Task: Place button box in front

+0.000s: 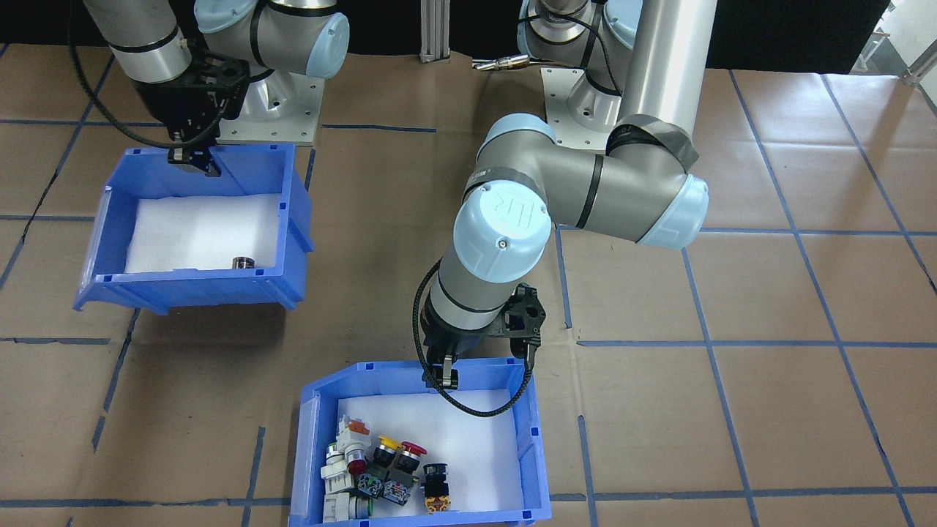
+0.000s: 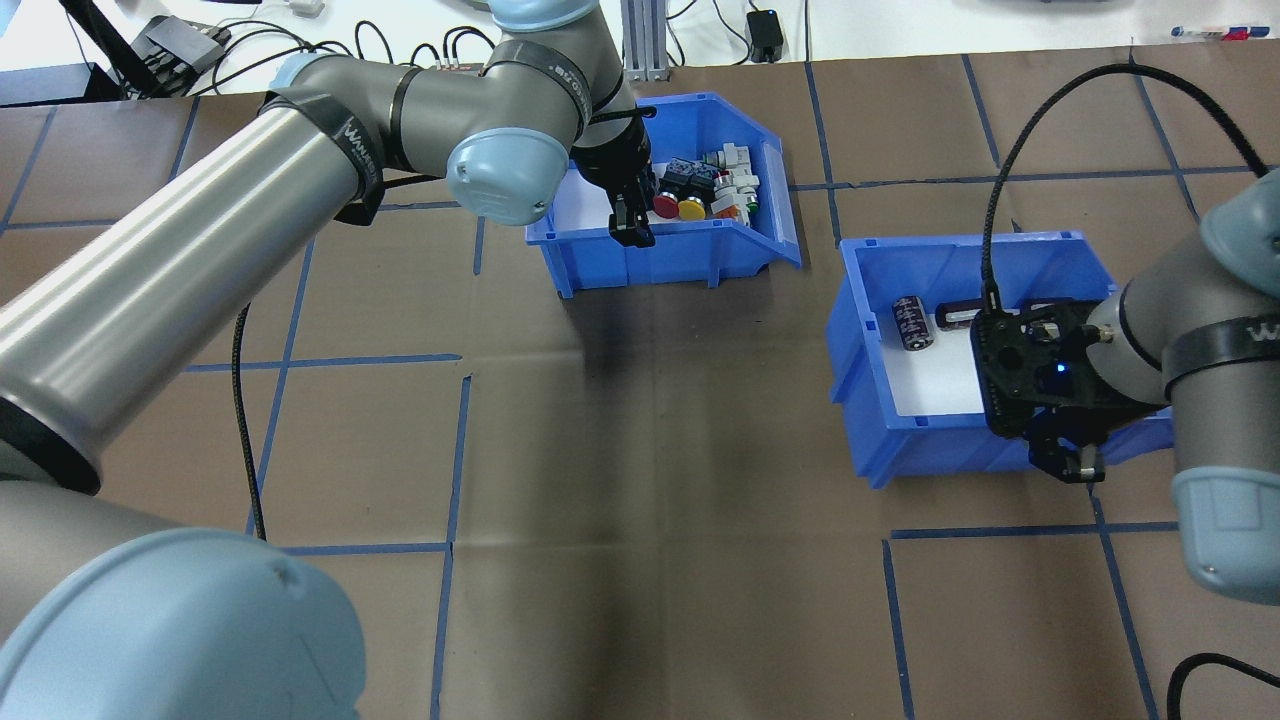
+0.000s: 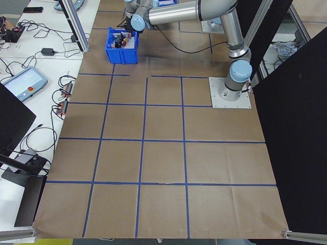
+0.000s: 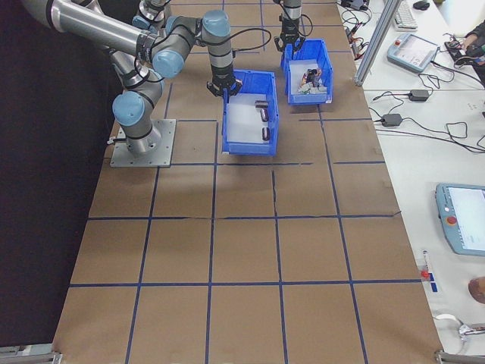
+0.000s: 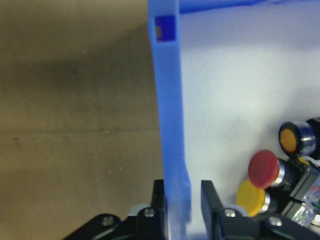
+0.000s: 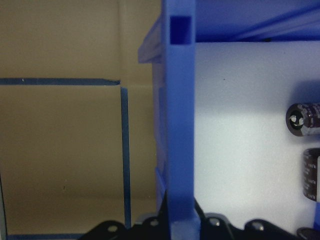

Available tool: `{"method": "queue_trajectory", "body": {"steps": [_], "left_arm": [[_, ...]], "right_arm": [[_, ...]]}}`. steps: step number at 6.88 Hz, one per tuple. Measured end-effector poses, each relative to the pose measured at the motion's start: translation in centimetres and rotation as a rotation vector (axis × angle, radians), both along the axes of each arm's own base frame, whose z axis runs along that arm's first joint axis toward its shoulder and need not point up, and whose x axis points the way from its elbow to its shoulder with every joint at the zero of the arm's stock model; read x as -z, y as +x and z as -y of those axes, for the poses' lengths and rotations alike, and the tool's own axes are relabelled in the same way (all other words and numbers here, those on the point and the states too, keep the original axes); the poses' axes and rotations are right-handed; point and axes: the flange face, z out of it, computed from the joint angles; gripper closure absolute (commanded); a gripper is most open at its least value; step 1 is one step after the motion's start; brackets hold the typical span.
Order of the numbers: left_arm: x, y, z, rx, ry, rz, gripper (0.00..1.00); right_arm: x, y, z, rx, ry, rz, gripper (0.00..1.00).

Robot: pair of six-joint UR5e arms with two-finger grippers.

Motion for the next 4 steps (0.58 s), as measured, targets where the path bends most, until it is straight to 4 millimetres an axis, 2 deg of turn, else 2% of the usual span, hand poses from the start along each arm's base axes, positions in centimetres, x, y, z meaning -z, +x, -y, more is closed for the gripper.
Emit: {"method": "queue_trajectory", "body": {"steps": [1, 2, 4], "left_arm": [[-2.8, 1.3, -1.4, 0.06, -0.001, 0.0, 0.02], [-5.9, 3.6, -3.0, 0.16, 0.004, 0.03, 0.02], [-11.4, 8.7, -6.3, 0.515, -0.001, 0.137, 0.01]], "right_arm": [[0.3, 2.5, -0.5, 0.02, 0.007, 0.005, 0.97], [0.9, 4.9, -1.0, 0.034, 0.022, 0.007, 0.97], [1.9, 10.0, -2.3, 0.034, 0.029, 0.002, 0.97]]}}
